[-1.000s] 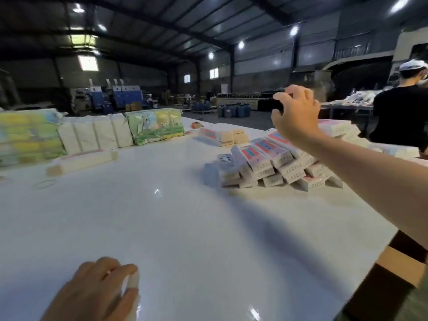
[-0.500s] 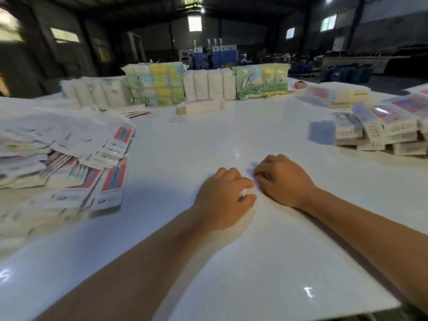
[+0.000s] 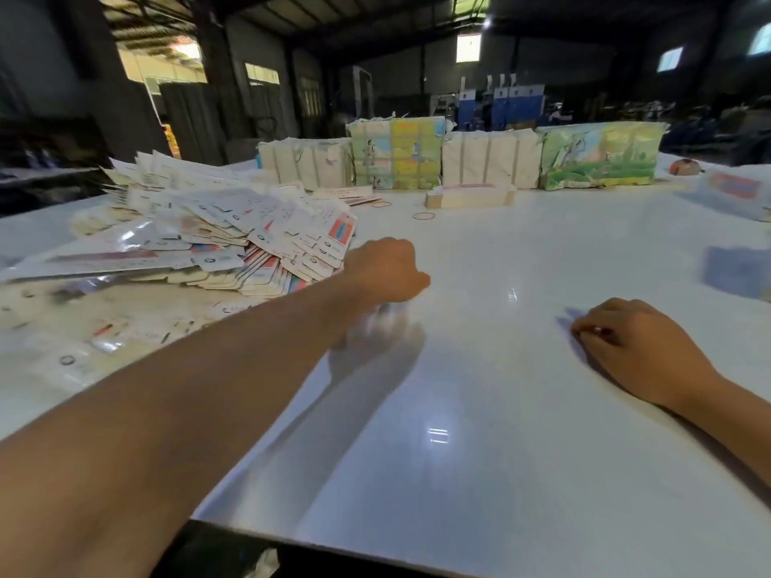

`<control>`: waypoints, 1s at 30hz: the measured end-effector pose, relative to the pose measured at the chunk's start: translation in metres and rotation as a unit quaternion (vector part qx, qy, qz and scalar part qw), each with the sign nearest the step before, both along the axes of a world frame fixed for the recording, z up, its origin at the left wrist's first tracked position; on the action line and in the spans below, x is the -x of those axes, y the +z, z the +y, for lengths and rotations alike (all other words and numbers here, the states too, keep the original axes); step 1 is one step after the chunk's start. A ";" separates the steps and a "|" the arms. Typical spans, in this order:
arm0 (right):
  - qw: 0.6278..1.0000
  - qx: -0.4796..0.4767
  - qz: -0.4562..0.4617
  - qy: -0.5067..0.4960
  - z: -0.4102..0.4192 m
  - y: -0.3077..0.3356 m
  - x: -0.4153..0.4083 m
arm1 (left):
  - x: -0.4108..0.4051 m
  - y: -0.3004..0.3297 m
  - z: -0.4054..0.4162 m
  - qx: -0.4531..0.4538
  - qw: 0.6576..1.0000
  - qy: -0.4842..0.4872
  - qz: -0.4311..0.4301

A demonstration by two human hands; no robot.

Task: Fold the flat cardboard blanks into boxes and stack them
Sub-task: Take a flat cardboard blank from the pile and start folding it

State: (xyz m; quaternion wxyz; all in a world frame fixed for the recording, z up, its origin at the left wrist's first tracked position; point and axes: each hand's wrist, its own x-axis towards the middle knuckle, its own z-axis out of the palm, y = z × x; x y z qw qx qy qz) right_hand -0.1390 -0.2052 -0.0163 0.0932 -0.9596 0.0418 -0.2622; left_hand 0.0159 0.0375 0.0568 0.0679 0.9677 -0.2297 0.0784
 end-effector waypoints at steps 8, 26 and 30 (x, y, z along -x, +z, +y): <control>1.000 -0.005 0.005 0.003 0.001 0.000 -0.001 | -0.035 -0.001 0.040 -0.234 0.937 0.143 0.218; 0.990 -0.140 0.013 -0.031 -0.004 0.002 -0.004 | 0.062 0.020 -0.048 -0.111 0.983 -0.053 -0.136; 0.837 -0.542 -0.069 -0.017 -0.009 0.015 0.001 | 0.105 -0.039 -0.057 -0.059 0.931 -0.195 -0.303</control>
